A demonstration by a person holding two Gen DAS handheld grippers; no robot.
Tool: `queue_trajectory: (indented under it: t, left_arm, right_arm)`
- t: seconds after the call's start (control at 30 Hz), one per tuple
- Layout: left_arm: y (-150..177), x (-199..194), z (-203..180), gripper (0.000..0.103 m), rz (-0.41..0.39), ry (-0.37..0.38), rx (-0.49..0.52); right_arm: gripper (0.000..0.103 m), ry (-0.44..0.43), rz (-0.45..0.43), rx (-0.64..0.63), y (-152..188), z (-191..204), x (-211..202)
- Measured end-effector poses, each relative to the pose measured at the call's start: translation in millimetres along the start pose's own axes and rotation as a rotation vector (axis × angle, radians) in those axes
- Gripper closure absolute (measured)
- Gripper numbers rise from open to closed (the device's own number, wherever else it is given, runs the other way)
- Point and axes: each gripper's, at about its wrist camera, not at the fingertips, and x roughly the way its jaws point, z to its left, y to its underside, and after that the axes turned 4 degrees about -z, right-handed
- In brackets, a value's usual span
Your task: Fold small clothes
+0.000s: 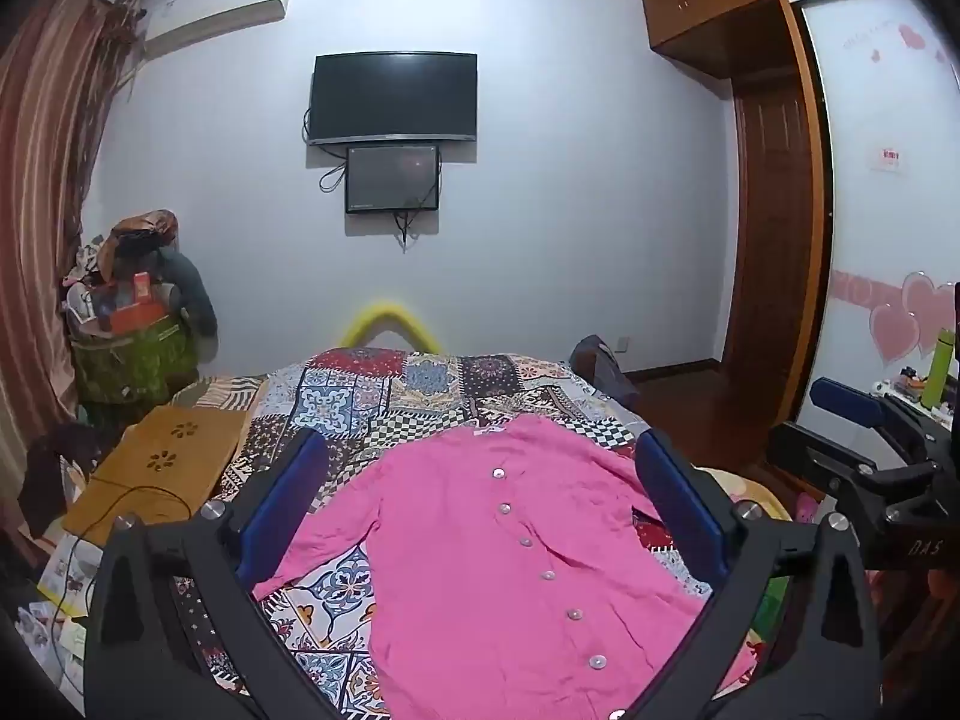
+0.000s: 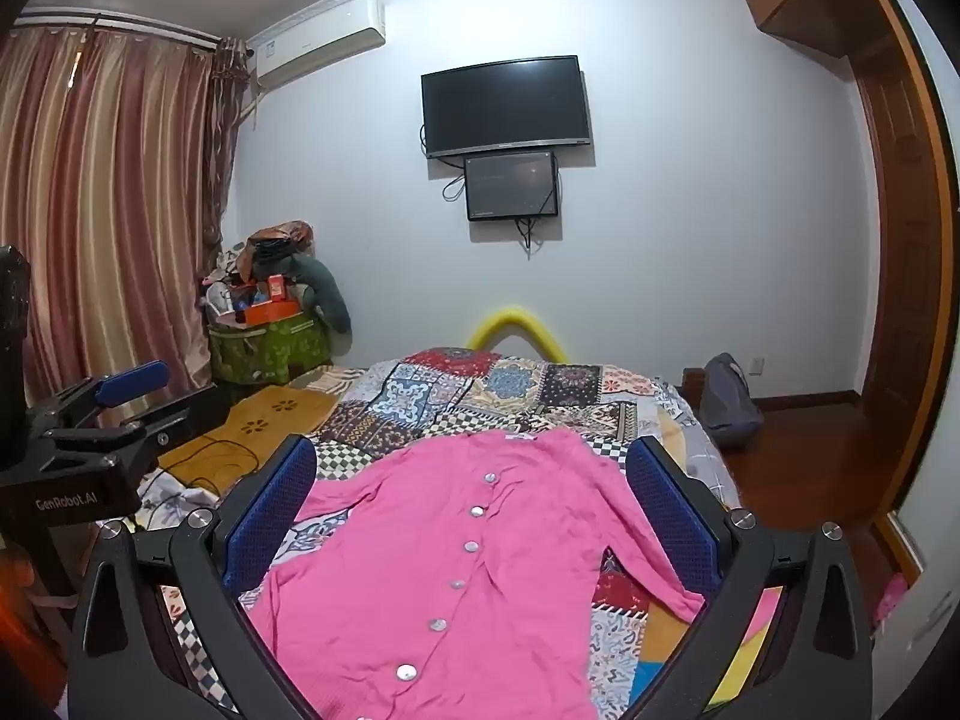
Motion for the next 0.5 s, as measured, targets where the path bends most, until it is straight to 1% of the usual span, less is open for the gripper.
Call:
queue_trajectory:
  t: [0.17,0.2,0.23,0.37,0.5]
  left_arm:
    - [-1.3,-3.2,8.8,0.0,0.006,0.021,-0.009]
    - [-2.6,-2.1,3.8,0.0,0.014,0.017,0.006]
    - [-2.3,-0.4,7.2,0.0,0.024,0.018,0.004]
    - [1.4,2.9,-5.5,0.0,0.012,0.005,0.025]
    - [0.8,2.2,-6.1,0.0,0.008,0.001,0.029]
  right_arm:
    - [0.001,-0.001,-0.003,0.002,0.0,-0.3,0.4]
    - [0.001,0.0,-0.003,0.0,-0.1,-0.1,0.6]
    - [0.001,0.001,-0.003,-0.001,-0.2,0.3,0.7]
    - [0.001,-0.002,-0.003,0.004,-0.7,-1.1,0.1]
    - [0.001,-0.002,-0.003,0.006,-0.2,0.0,0.3]
